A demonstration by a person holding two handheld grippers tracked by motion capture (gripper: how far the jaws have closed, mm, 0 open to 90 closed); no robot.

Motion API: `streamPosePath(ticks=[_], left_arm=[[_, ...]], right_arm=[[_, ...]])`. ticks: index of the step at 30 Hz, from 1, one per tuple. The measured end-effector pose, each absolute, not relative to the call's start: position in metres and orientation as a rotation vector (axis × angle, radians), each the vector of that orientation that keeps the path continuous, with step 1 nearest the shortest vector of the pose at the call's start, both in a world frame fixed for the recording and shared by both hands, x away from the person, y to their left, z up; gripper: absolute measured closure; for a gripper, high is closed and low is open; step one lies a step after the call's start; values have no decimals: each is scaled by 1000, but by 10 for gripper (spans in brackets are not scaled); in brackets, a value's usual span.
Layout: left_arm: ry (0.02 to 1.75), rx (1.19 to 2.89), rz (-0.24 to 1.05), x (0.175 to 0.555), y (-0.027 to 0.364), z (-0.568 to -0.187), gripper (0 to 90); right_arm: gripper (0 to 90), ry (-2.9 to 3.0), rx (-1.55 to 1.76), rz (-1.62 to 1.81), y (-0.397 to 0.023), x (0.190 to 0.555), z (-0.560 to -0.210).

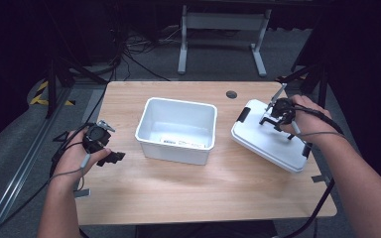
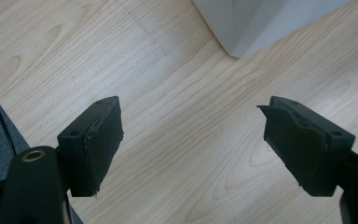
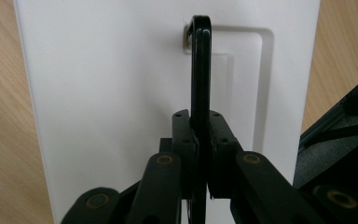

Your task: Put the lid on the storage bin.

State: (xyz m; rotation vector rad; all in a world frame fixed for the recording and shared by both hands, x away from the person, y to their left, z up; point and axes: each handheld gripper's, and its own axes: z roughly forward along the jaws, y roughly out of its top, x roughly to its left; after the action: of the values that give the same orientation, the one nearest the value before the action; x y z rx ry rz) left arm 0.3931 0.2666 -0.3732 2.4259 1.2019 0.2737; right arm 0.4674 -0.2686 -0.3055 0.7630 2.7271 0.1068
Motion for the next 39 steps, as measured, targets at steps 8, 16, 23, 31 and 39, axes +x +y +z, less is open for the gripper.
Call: streamPosePath(ticks=[8, 16, 23, 31, 39], left_arm=[[1202, 2429, 278, 389, 270, -373, 201], [1233, 2413, 280, 380, 275, -374, 201], [1246, 2410, 278, 371, 281, -375, 201], [1254, 2405, 282, 367, 285, -376, 201], [1248, 2402, 288, 369, 284, -374, 201]], right_arm=[[844, 2705, 722, 78, -258, 470, -283], [844, 2703, 672, 98, -240, 473, -263], [844, 2702, 608, 117, -213, 477, -241], [844, 2701, 573, 155, -191, 478, -223], [844, 2712, 505, 173, -156, 479, -214]])
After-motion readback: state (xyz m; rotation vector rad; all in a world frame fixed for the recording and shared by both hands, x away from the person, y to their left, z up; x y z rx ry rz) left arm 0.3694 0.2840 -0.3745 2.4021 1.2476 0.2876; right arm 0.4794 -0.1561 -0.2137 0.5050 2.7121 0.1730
